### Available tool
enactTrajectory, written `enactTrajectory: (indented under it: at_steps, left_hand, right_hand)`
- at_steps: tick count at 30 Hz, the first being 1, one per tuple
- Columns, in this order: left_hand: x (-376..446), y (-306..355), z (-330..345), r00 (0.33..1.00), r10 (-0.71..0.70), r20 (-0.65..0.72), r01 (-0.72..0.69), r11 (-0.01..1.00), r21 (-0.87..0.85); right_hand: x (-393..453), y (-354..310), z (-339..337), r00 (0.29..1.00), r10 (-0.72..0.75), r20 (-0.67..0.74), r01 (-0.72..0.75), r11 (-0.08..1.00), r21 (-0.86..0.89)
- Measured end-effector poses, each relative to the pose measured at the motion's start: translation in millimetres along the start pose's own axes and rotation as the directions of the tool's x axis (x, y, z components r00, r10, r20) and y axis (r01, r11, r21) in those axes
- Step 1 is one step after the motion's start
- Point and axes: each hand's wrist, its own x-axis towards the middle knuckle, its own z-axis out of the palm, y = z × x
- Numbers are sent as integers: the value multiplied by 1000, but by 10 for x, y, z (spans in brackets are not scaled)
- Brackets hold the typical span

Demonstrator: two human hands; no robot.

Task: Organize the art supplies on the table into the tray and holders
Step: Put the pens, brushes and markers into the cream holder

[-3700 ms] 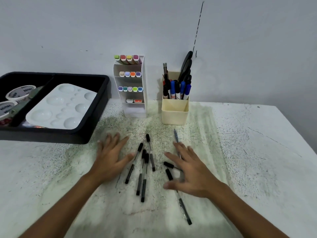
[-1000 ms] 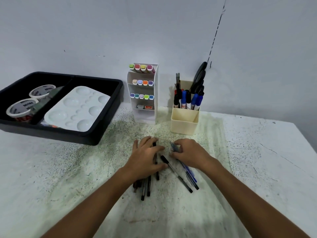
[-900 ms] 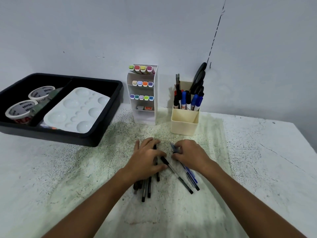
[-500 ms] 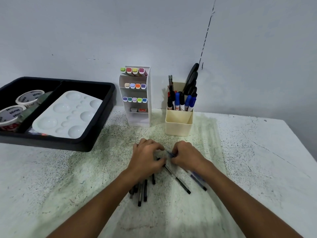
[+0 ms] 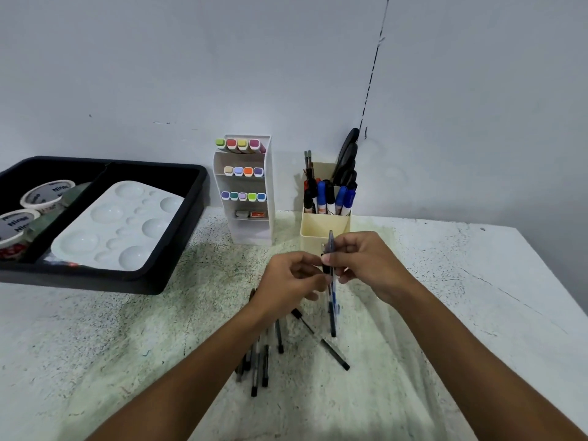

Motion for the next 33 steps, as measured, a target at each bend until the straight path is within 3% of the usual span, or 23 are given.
enactTrajectory:
  at_steps: [5, 9, 13, 17, 20, 23, 33]
  left_hand:
    - [67, 230, -80, 996, 85, 4, -85, 996, 39]
    - [153, 511, -216, 951, 298, -89, -272, 935, 227]
    - [278, 679, -306, 869, 472, -151, -411, 857, 311]
    - [442, 508, -323, 842, 521, -142, -420, 796, 436]
    - [543, 335, -315, 835, 541, -102, -396, 719, 571]
    - [583, 257, -311, 851, 523, -45, -374, 664, 648]
    - [676, 99, -352, 861, 505, 52, -374, 561, 738]
  right_hand:
    - [-23, -138, -60, 992, -115, -60, 118, 992, 44]
    - [10, -353, -153, 933, -295, -208, 312, 948, 57]
    - [111, -469, -167, 833, -449, -323, 458, 887, -54]
    - [279, -331, -60, 786, -558, -264, 472, 819, -327]
    - [392, -165, 21, 831, -533, -156, 430, 795, -428]
    - [446, -64, 83, 874, -478, -84, 403, 811, -423]
    - [494, 106, 170, 896, -421, -143, 336, 851, -404]
